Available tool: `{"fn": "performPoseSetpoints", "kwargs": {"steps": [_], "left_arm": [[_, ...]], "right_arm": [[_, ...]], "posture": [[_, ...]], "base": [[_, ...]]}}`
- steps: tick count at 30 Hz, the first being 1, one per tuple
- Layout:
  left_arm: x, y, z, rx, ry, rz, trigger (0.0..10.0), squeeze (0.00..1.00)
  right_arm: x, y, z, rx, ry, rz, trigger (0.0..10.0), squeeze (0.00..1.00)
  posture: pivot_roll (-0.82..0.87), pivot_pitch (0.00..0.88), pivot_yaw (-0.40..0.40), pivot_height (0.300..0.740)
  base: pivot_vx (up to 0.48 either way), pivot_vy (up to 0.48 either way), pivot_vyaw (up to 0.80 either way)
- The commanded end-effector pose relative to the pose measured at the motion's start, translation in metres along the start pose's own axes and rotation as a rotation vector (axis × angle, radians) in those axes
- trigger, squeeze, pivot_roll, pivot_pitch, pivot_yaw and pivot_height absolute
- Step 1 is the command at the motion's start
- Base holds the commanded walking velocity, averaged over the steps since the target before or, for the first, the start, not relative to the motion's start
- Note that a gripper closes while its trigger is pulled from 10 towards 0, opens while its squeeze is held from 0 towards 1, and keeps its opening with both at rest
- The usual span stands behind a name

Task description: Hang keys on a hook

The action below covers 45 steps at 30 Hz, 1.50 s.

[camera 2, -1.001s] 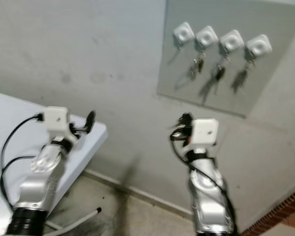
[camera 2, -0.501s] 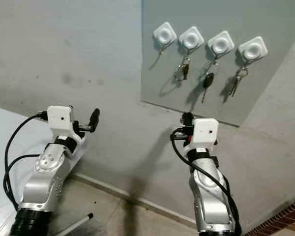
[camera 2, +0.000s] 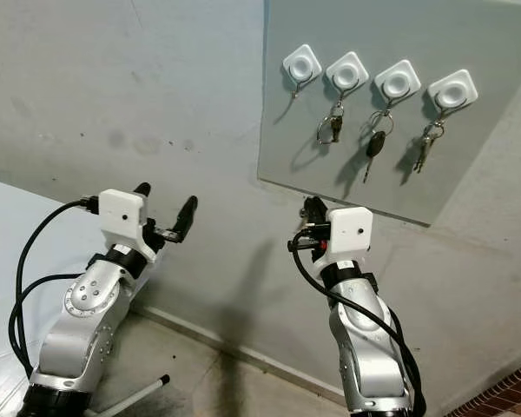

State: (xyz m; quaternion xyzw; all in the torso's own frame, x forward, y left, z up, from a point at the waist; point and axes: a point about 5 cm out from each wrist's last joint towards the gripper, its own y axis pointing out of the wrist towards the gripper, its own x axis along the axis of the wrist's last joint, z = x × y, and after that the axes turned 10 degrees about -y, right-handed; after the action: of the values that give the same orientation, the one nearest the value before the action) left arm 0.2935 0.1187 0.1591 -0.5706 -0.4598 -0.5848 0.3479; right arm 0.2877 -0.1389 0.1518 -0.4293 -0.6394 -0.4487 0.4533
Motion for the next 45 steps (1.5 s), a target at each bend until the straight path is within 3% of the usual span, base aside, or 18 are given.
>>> {"fn": "performPoseSetpoints", "kwargs": {"steps": [1, 9, 21, 30, 36, 45], "left_arm": [[0.007, 0.0, -0.008, -0.053, 0.027, -0.017, 10.0, 0.0], [0.02, 0.006, -0.02, -0.13, 0.038, -0.049, 10.0, 0.0], [0.037, 0.023, -0.041, -0.231, 0.043, -0.096, 10.0, 0.0], [0.042, 0.026, -0.043, -0.23, 0.027, -0.108, 10.0, 0.0], [0.044, 0.026, -0.044, -0.238, 0.015, -0.111, 10.0, 0.0], [0.05, 0.028, -0.045, -0.257, 0.004, -0.121, 10.0, 0.0]], "right_arm": [[0.005, 0.005, 0.002, 0.042, -0.007, -0.015, 10.0, 0.0], [0.014, 0.016, 0.011, 0.124, -0.006, -0.052, 10.0, 0.0], [0.032, 0.047, 0.024, 0.218, 0.003, -0.132, 10.0, 0.0], [0.05, 0.063, 0.013, 0.178, 0.002, -0.205, 10.0, 0.0], [0.063, 0.063, -0.001, 0.12, 0.043, -0.257, 10.0, 0.0], [0.088, 0.056, -0.005, 0.15, 0.124, -0.388, 10.0, 0.0]], "posture": [[0.0, 0.0, -0.028, 0.732], [0.01, 0.007, -0.032, 0.732], [0.02, 0.01, -0.035, 0.732], [0.01, 0.009, -0.027, 0.732], [0.01, 0.011, -0.022, 0.732], [0.0, 0.011, -0.012, 0.732]], "base": [[0.0, 0.0, 0.0], [0.0, 0.0, 0.0], [0.0, 0.0, 0.0], [0.0, 0.0, 0.0], [0.0, 0.0, 0.0], [0.0, 0.0, 0.0]]}}
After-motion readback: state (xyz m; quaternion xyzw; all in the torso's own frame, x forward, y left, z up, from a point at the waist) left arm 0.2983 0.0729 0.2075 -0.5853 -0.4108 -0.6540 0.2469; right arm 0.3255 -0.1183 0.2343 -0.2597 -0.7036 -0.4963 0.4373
